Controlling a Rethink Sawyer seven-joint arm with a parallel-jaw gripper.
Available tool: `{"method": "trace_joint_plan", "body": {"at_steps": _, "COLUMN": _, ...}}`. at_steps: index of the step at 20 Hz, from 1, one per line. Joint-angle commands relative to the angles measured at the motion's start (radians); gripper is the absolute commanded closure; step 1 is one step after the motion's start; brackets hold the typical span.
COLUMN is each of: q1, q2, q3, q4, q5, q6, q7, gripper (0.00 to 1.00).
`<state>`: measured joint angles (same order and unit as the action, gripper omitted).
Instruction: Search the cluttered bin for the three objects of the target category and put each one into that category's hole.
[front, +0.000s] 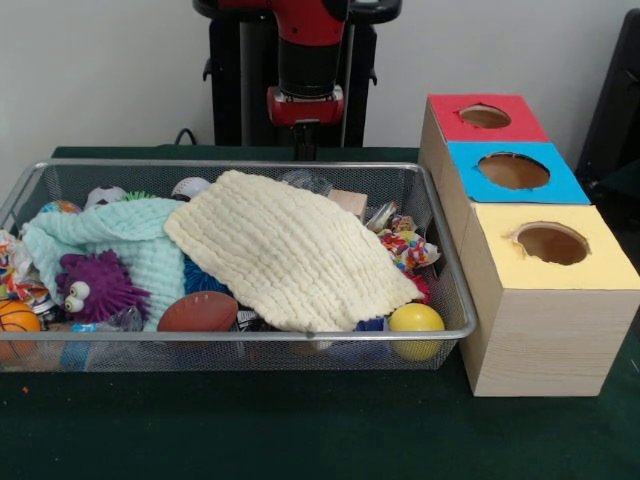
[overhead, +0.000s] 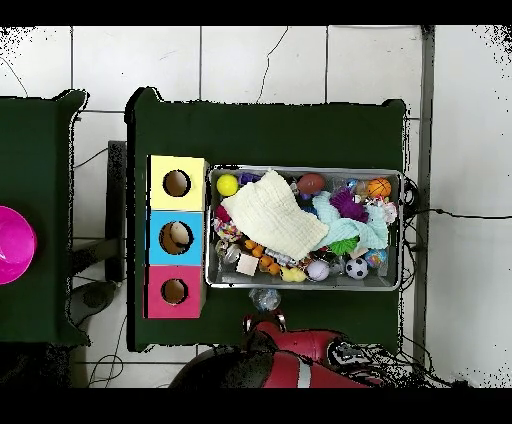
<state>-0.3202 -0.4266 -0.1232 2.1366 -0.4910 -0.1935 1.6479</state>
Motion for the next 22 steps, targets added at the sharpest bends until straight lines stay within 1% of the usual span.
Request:
{"method": "trace_joint_plan", "body": {"at_steps": 1, "q1": -0.015, "q2": 0.035, "q3": 0.083, "q4": -0.102, "q5": 0.034, "q6": 0.03, "q7": 0.143, "gripper": 0.0}}
{"method": "trace_joint_plan", "body": {"at_steps": 6, "q1": -0.009, "q2": 0.034, "q3": 0.085, "q4": -0.101, "q5": 0.043, "q6": 0.046, "q7": 0.144, "gripper": 0.0}}
{"method": "trace_joint_plan", "body": {"at_steps": 8, "q1": 0.021, "q2": 0.033, "q3": 0.066, "q4": -0.11, "q5": 0.05, "q6": 0.055, "q7": 0.138, "gripper": 0.0}}
{"method": "trace_joint_plan", "body": {"at_steps": 11, "q1": 0.036, "q2": 0.049, "q3": 0.055, "q4": -0.121, "q5": 0.059, "q6": 0.038, "q7": 0.145, "gripper": 0.0}}
{"method": "trace_joint_plan", "body": {"at_steps": 15, "q1": 0.056, "q2": 0.054, "q3": 0.032, "q4": -0.12, "q5": 0.072, "q6": 0.002, "q7": 0.165, "gripper": 0.0}}
{"method": "trace_joint_plan", "body": {"at_steps": 17, "q1": 0.055, "q2": 0.062, "q3": 0.03, "q4": -0.119, "q5": 0.072, "q6": -0.023, "q7": 0.173, "gripper": 0.0}}
{"method": "trace_joint_plan", "body": {"at_steps": 22, "q1": 0.064, "q2": 0.107, "q3": 0.002, "q4": -0.127, "q5": 0.071, "q6": -0.131, "q7": 0.194, "gripper": 0.0}}
